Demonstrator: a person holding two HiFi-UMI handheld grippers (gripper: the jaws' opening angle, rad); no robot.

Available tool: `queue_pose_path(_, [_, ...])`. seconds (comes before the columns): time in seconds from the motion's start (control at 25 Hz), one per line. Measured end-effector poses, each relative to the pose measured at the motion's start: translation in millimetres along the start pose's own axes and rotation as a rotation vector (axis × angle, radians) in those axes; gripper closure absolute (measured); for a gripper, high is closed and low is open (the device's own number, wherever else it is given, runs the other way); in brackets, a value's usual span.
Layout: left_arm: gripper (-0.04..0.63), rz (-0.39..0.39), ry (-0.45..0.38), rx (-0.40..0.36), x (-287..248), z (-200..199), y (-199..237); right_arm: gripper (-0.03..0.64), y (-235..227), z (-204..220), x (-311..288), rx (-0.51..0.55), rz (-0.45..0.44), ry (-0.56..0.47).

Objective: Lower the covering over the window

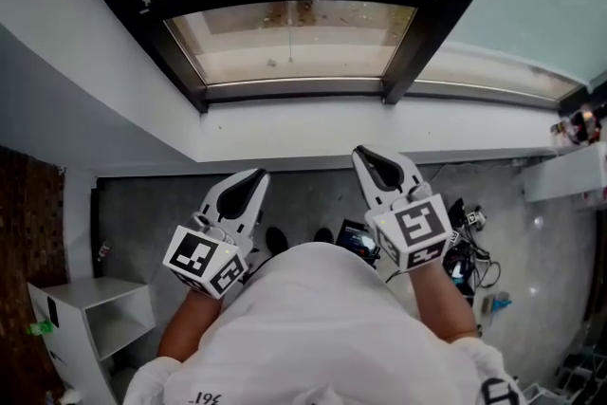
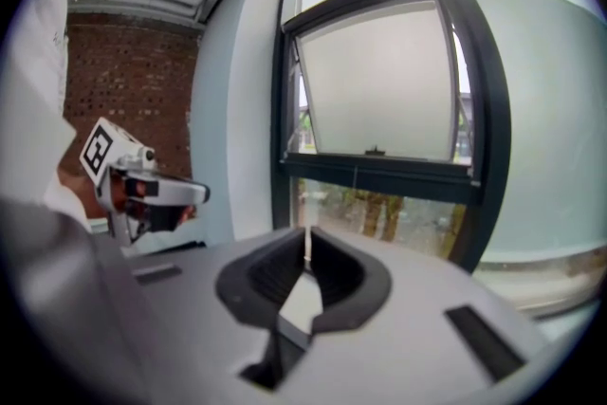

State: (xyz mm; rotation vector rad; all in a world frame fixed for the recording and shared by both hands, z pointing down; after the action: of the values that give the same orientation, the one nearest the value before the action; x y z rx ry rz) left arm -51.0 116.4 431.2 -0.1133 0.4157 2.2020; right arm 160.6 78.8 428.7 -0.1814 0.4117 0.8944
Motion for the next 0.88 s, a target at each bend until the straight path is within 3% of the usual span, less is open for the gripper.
queue_pose_path(0.88, [0.568, 0.05, 0.055, -0.011, -14.8, 6.4, -12.6, 0.597, -12.0, -1.4, -0.2, -0.02, 0.02, -0.008])
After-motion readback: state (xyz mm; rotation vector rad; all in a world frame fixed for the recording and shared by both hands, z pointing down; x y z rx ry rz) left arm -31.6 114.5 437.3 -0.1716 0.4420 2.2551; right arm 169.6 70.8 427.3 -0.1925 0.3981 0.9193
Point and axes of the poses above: the fingertips, and each gripper's own axes: x backward along the fingers, y to its left, z out of its underside, the point moved 6 cm from there along x, backward along the fingers, and after that the axes turned 4 degrees about y, right-handed, at the moved point
